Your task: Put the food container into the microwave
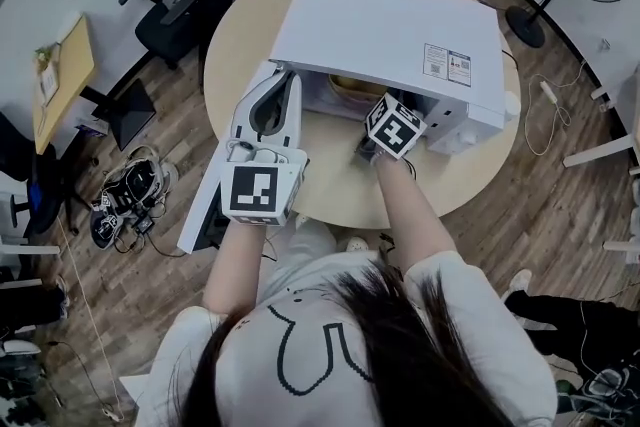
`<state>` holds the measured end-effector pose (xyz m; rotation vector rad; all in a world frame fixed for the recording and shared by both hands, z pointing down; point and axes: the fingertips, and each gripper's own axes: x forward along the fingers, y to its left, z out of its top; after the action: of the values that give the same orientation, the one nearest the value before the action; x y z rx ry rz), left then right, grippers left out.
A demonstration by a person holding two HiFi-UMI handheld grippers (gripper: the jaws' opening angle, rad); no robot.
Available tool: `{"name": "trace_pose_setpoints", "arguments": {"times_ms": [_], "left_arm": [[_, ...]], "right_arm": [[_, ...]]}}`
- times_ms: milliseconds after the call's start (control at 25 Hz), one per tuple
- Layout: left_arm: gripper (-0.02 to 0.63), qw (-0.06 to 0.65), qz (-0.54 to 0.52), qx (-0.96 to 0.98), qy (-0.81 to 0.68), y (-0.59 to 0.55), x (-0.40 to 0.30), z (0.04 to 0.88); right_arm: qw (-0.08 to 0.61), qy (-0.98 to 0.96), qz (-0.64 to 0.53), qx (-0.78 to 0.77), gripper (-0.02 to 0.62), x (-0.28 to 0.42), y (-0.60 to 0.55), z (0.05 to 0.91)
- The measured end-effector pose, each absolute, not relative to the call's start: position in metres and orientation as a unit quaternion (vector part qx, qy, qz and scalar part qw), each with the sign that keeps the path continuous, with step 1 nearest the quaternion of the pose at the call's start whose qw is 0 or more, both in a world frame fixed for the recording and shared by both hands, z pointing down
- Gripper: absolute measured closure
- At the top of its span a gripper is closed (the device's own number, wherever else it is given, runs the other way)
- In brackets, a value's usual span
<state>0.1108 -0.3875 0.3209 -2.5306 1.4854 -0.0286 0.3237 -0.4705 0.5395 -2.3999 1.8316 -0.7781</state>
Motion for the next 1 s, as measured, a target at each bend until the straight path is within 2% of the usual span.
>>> {"name": "trace_pose_setpoints", "arguments": {"times_ms": [80, 1000], "left_arm": [[0.597, 0.103, -0.009, -0.86, 0.5, -0.385, 0.112, 0.321], [0.597, 0.121, -0.003, -0.844, 0.523, -0.328, 0.129, 0.315]], "right_arm": [[0.009, 0.593, -0.246, -0.767, 0.468, 0.321, -0.468, 0.538], [-0.019, 0.707, -0.177, -0.684, 0.469, 0.302, -0.383, 0.476]]}}
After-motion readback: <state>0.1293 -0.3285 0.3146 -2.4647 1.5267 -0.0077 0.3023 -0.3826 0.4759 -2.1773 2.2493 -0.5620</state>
